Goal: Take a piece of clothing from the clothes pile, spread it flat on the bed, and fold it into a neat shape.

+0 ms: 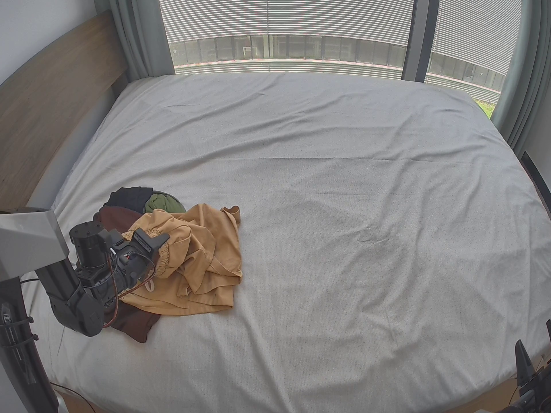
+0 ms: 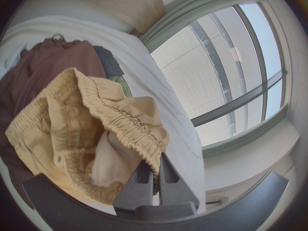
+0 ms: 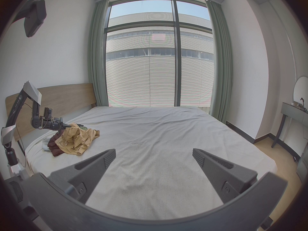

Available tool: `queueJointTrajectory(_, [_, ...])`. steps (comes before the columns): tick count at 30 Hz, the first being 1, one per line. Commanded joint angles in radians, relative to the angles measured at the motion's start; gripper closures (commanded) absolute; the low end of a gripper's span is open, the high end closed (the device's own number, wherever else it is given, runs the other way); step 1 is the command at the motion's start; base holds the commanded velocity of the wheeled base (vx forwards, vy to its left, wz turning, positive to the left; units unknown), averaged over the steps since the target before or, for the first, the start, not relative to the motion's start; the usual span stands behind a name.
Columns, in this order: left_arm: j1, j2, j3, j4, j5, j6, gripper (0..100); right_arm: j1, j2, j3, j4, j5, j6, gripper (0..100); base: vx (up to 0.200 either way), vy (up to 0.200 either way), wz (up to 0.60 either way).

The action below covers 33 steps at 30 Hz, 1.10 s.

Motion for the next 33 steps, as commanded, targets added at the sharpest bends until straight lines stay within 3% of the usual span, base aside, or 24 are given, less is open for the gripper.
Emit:
queueJointTrajectory(1, [0.000, -0.078, 0.004, 0.004, -0.042, -0.084, 100, 0.000, -0.005, 0.018, 0.000, 0.000, 0.000, 0, 0.000, 0.000, 0.00])
queueJointTrajectory(9, [-0.011, -0.199, -0.019, -0.003, -0.059, -0.335, 100, 0.000, -0.005, 0.018, -0.001, 0.000, 0.000, 0, 0.000, 0.000, 0.00])
queueJointTrajectory(17, [-0.017, -0.251, -0.007, 0.003, -0.133, -0.410, 100, 0.000, -0.005, 0.018, 0.000, 0.000, 0.000, 0, 0.000, 0.000, 0.00])
queueJointTrajectory(21, [-0.005, -0.259, -0.004, -0.005, -0.208, -0.463, 100, 0.000, -0.005, 0.018, 0.000, 0.000, 0.000, 0, 0.000, 0.000, 0.00])
queueJointTrajectory(22, [0.003, -0.277, 0.007, -0.009, -0.261, -0.522, 100, 0.000, -0.005, 0.018, -0.001, 0.000, 0.000, 0, 0.000, 0.000, 0.00])
queueJointTrajectory(26, [0.005, -0.320, 0.015, -0.008, -0.335, -0.624, 100, 0.000, -0.005, 0.018, 0.000, 0.000, 0.000, 0, 0.000, 0.000, 0.00])
queueJointTrajectory(33, [0.001, -0.338, 0.008, -0.026, -0.346, -0.693, 100, 0.000, -0.005, 0.018, 0.000, 0.000, 0.000, 0, 0.000, 0.000, 0.00])
